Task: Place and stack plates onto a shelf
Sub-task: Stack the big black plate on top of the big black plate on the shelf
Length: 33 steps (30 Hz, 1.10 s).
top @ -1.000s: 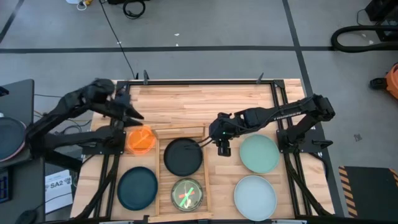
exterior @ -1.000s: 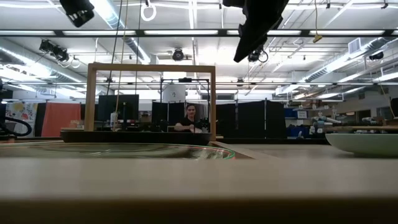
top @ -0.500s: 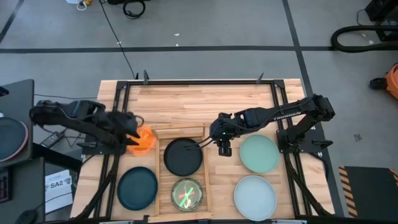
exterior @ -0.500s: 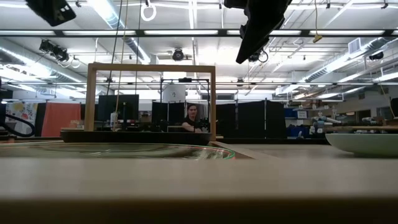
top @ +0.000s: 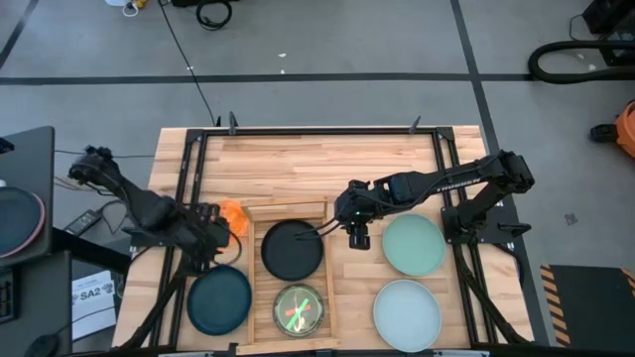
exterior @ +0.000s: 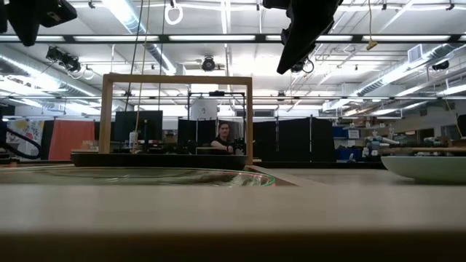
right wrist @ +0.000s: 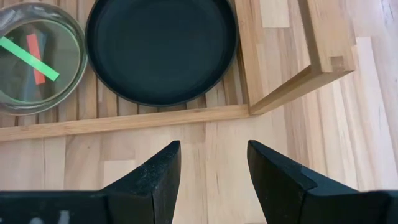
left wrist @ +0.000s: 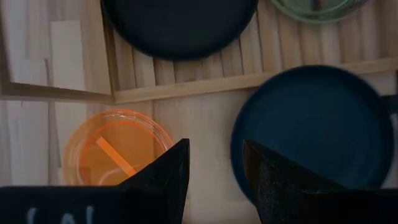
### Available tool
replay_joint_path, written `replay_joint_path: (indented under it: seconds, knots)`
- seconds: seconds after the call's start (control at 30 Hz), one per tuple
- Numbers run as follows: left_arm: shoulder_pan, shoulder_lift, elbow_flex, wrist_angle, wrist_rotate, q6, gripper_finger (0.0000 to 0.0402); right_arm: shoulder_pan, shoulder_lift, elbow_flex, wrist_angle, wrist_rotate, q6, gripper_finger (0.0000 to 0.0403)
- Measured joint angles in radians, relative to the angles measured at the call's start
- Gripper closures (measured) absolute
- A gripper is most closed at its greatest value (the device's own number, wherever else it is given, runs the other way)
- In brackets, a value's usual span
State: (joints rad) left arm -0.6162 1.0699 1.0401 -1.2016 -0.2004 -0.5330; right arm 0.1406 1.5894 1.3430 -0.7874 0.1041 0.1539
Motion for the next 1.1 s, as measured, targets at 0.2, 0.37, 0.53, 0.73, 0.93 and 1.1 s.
replay_joint_path:
  seconds: [0.2,0.37,0.53,0.73,0.93,1.1]
  knots:
    - [-0.042,0.115,0.0,0.01,-0.017,-0.013,0.0246,0.037,0.0,0.0,-0.002,-0.001,0.0,0.0212]
    - [-0.06,0.197,0.0,0.028,-0.017,-0.028,0.0246,0.087,0.0,0.0,-0.042,-0.001,0.0,0.0212]
    - [-0.067,0.242,-0.002,0.067,-0.017,-0.032,0.0246,0.139,0.0,0.0,-0.074,0.0,0.0,0.0212]
    - [-0.06,0.246,-0.169,0.313,0.046,-0.033,0.0246,0.188,0.0,0.0,-0.077,0.004,-0.038,0.0212]
    - [-0.02,0.246,-0.311,0.435,0.1,-0.05,0.0246,0.198,0.0,0.0,-0.076,0.005,-0.045,0.0212]
    - [0.013,0.246,-0.345,0.461,0.126,-0.037,0.0246,0.198,0.001,0.0,-0.074,0.007,-0.045,0.0212]
